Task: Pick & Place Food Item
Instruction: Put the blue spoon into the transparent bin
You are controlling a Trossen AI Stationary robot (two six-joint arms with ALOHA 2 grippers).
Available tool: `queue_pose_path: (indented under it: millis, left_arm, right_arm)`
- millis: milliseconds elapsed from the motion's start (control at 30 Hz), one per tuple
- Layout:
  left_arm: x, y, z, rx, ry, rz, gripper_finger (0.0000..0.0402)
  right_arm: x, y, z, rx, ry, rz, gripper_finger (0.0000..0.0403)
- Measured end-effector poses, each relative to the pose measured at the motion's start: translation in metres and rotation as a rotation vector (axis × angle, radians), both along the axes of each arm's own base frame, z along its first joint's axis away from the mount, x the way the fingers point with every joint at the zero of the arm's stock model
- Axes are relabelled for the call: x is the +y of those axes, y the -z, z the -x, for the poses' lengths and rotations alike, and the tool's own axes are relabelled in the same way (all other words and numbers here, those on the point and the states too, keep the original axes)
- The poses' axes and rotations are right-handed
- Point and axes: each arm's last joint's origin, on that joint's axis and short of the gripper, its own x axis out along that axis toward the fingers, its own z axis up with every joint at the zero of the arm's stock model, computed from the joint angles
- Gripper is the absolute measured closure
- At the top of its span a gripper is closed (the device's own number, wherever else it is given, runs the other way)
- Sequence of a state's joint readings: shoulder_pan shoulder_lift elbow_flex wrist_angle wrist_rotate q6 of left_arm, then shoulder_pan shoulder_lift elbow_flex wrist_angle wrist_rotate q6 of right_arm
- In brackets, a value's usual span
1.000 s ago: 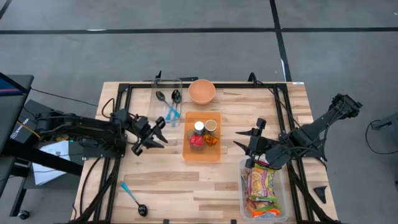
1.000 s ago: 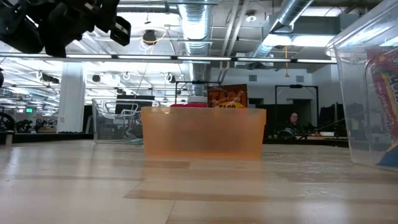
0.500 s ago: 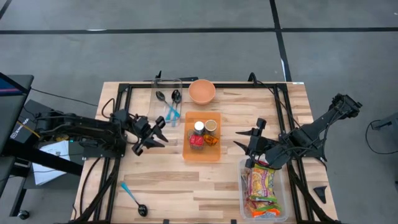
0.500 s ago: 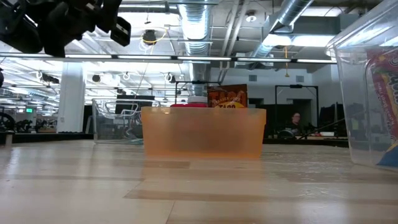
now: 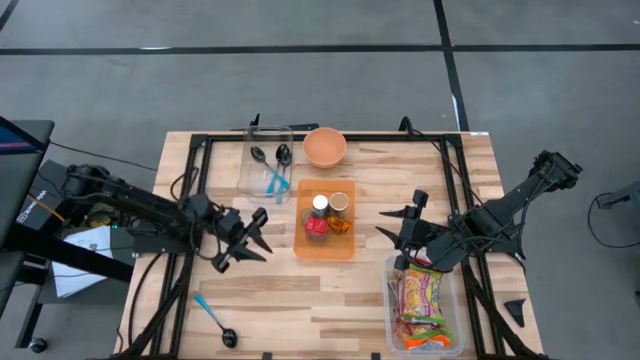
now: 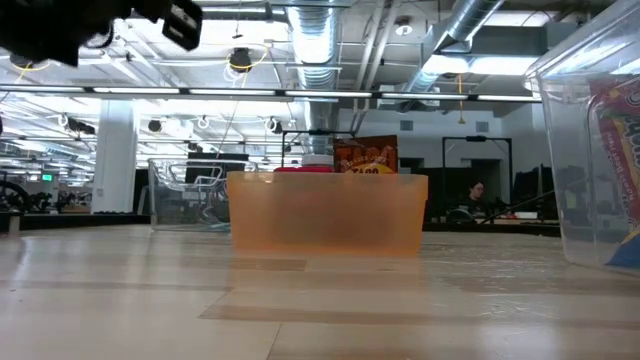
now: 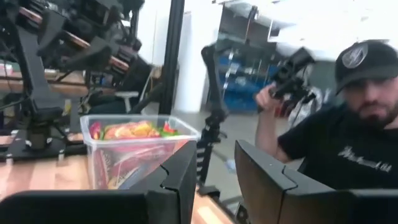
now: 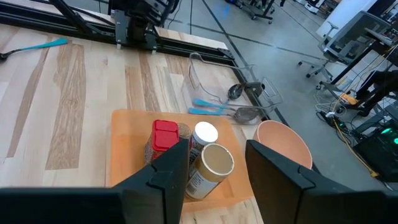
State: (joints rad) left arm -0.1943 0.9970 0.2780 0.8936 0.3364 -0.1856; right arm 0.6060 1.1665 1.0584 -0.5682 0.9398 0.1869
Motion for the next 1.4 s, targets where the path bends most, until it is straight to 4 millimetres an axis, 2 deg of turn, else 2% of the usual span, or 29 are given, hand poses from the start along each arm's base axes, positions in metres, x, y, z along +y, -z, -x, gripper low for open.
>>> queue_pose_path:
  millis: [200, 367, 667, 1067, 1233, 1300, 1400]
  left_arm:
    - [-0.016, -0.025, -0.015, 0.101, -0.032, -0.172, 0.0298]
    - [-0.016, -0.043, -0.022, 0.241, -0.144, -0.298, 0.0298]
    - [-0.018, -0.065, -0.023, 0.307, -0.178, -0.333, 0.0298]
    - [-0.022, -0.065, -0.021, 0.310, -0.157, -0.339, 0.0298]
    - [-0.024, -0.053, -0.016, 0.432, -0.130, -0.388, 0.0298]
    - [-0.032, -0.046, -0.015, 0.480, -0.090, -0.412, 0.0298]
    - [-0.056, -0.040, -0.012, 0.504, 0.006, -0.407, 0.0298]
  right_arm:
    - [0.000, 0.000, 0.000, -0.003, 0.003, -0.007, 0.0249]
    - [0.000, 0.001, 0.000, 0.003, 0.003, -0.003, 0.0249]
    - [0.000, 0.001, 0.000, 0.003, 0.003, -0.002, 0.0249]
    - [0.000, 0.001, 0.000, 0.000, 0.005, -0.008, 0.0249]
    - [0.000, 0.001, 0.000, 0.000, 0.005, -0.009, 0.0249]
    - [0.000, 0.001, 0.000, 0.000, 0.006, -0.009, 0.0249]
    - [0.000, 0.001, 0.000, 0.000, 0.006, -0.009, 0.0249]
